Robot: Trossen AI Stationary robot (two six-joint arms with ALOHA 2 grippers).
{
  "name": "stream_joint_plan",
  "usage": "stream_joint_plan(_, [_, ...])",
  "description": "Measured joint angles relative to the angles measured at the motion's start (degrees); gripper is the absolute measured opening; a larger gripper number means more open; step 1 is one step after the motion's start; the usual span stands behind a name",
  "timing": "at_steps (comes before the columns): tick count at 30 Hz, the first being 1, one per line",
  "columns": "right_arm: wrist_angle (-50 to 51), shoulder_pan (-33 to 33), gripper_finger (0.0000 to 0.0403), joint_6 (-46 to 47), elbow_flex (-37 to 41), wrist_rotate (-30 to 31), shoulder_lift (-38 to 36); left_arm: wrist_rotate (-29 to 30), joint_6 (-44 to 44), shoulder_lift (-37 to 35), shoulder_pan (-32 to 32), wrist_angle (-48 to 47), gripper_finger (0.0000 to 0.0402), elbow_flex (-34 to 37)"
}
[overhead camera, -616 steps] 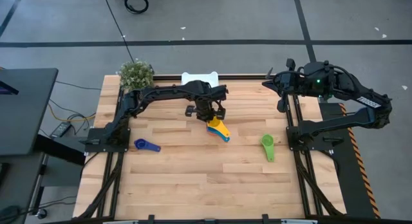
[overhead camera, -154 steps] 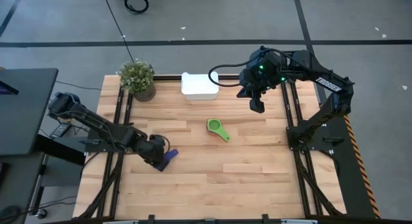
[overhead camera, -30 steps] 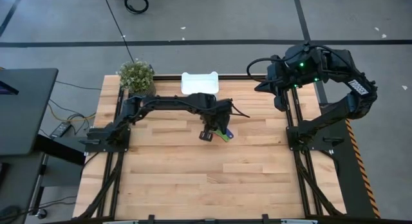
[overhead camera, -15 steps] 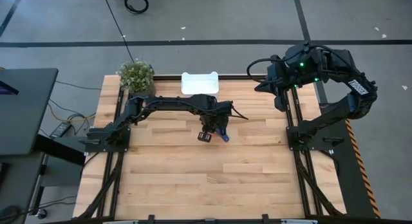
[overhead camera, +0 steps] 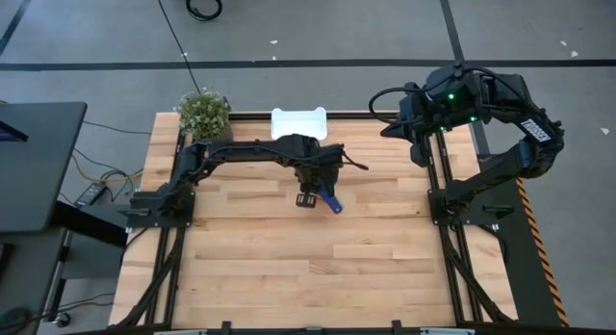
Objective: Nest measuring cups in basket
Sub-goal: Stack the violet measuring cup on top of the green measuring cup
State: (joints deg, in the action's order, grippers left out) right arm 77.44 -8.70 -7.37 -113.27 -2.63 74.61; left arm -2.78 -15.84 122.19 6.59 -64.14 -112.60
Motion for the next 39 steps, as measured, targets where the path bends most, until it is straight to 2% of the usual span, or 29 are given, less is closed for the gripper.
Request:
stream_joint_plan(3, [0.94,0.01,0.0010,2.04,0.00,0.00,0.00,-2.66,3.11,-1.56,0.00,-2.68,0.0056,-0.02])
stream_joint_plan(9, [4.64,-1.18,0.0010,15.21,1.25,1.75,0.52,-11.48,11.00,-1.84,-1.22,-9.47,0.0056,0.68])
stream_joint_plan(15, [9.87,-3.87,0.0010,23.72,8.63,2.17,0.39,-12.50,17.22,-1.79,-3.99,-7.58,0.0042,4.28])
stream_joint_plan(20, [11.22,-6.43,0.0010,24.09,16.35,4.37,-0.61,-12.42,24.85,-1.75,-5.93,-4.77,0.0016,5.40])
stream_joint_plan(28, [4.46,-11.38,0.0010,20.52,31.28,-0.44,-7.74,-10.03,33.65,-1.77,-9.51,3.78,0.0006,5.44])
stream_joint_plan(31, [-1.30,-12.80,0.0010,20.20,37.07,-3.26,-11.28,-6.78,37.37,-1.75,-10.10,5.11,0.0006,5.46])
stream_joint_plan(39, [-9.25,-13.56,0.0010,20.65,50.69,-3.05,-16.32,2.18,44.86,-1.75,-11.15,10.25,0.0006,5.46])
